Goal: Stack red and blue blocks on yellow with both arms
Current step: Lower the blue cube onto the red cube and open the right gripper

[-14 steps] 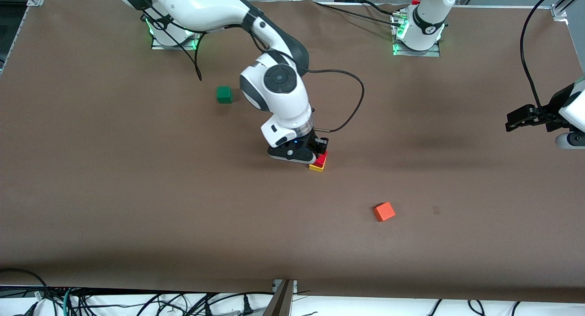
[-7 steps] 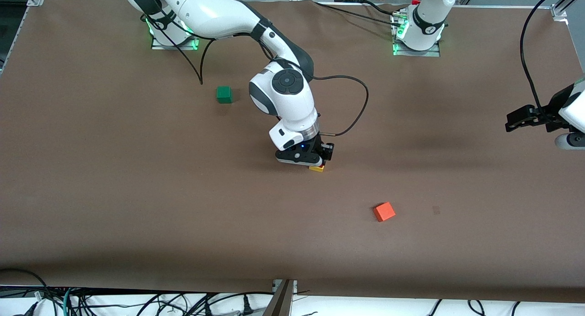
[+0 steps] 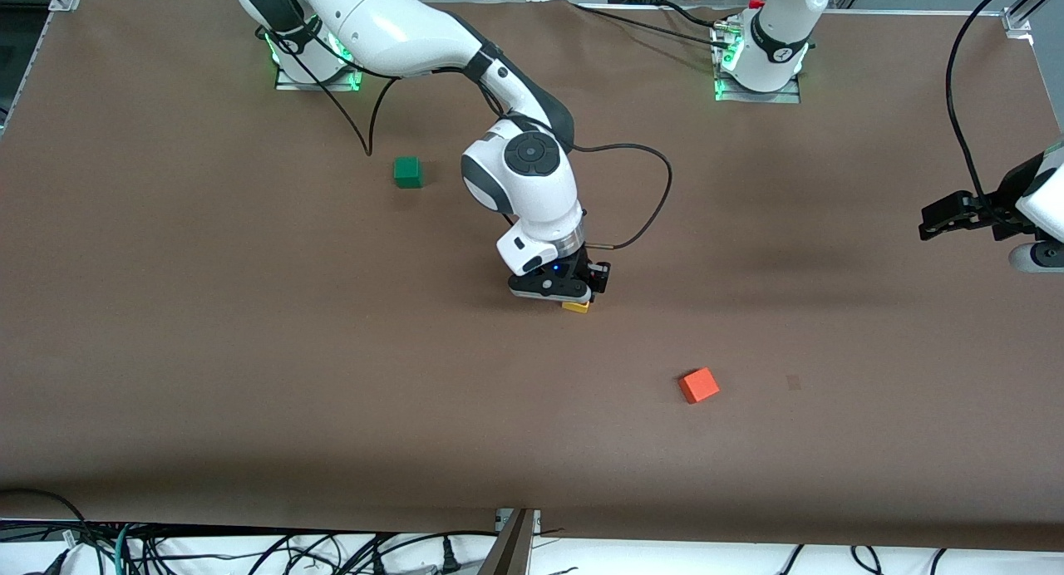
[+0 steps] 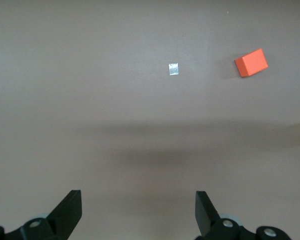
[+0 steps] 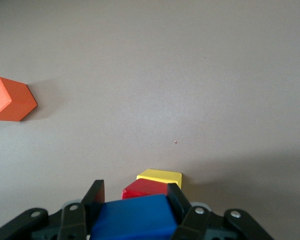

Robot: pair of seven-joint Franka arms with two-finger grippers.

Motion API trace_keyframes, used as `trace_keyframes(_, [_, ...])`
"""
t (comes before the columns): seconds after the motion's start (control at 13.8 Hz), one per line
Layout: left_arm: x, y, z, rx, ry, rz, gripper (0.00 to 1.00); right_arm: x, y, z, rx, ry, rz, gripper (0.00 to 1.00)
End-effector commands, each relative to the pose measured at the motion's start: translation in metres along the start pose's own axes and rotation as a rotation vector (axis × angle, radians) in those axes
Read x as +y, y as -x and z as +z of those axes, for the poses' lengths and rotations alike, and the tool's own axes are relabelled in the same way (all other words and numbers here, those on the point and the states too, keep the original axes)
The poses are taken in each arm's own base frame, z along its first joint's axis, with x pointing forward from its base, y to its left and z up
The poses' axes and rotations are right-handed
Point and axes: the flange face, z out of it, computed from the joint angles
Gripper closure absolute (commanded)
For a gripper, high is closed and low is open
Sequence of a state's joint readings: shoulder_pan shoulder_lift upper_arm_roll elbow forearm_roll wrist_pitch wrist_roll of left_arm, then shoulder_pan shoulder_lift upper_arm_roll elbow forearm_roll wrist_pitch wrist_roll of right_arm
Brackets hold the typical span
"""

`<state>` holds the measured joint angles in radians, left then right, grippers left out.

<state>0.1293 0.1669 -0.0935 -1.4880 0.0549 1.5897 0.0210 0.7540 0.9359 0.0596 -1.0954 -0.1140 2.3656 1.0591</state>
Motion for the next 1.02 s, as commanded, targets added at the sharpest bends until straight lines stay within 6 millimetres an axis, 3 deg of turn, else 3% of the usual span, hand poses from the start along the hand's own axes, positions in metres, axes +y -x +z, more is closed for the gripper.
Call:
trace_keyframes(0.0, [0.000,-0.003,-0.005,0.004,0.019,-0.003,0.00,-0.008,0.003,0.003,0.025,-0.005,-0.001,0.84])
trace_keyframes(0.44, [0.000,-0.003,-0.005,0.004,0.019,-0.002,0.00,-0.007,0.006,0.008,0.035,-0.005,-0.013,0.63])
trace_keyframes(0.51, [0.000,-0.003,-0.005,0.004,0.019,-0.003,0.00,-0.007,0.002,0.007,0.039,-0.008,-0.009,0.50])
trace_keyframes(0.58, [0.000,-0.003,-0.005,0.004,0.019,-0.002,0.00,-0.006,-0.001,0.005,0.042,-0.011,-0.005,0.09])
trace_keyframes(0.65, [-0.001,-0.003,-0.005,0.004,0.019,-0.002,0.00,-0.007,-0.002,0.002,0.045,-0.016,-0.005,0.00])
trace_keyframes(0.94, [-0.001,-0.003,-0.005,0.004,0.019,-0.002,0.00,-0.006,-0.009,-0.005,0.052,-0.022,-0.003,0.00])
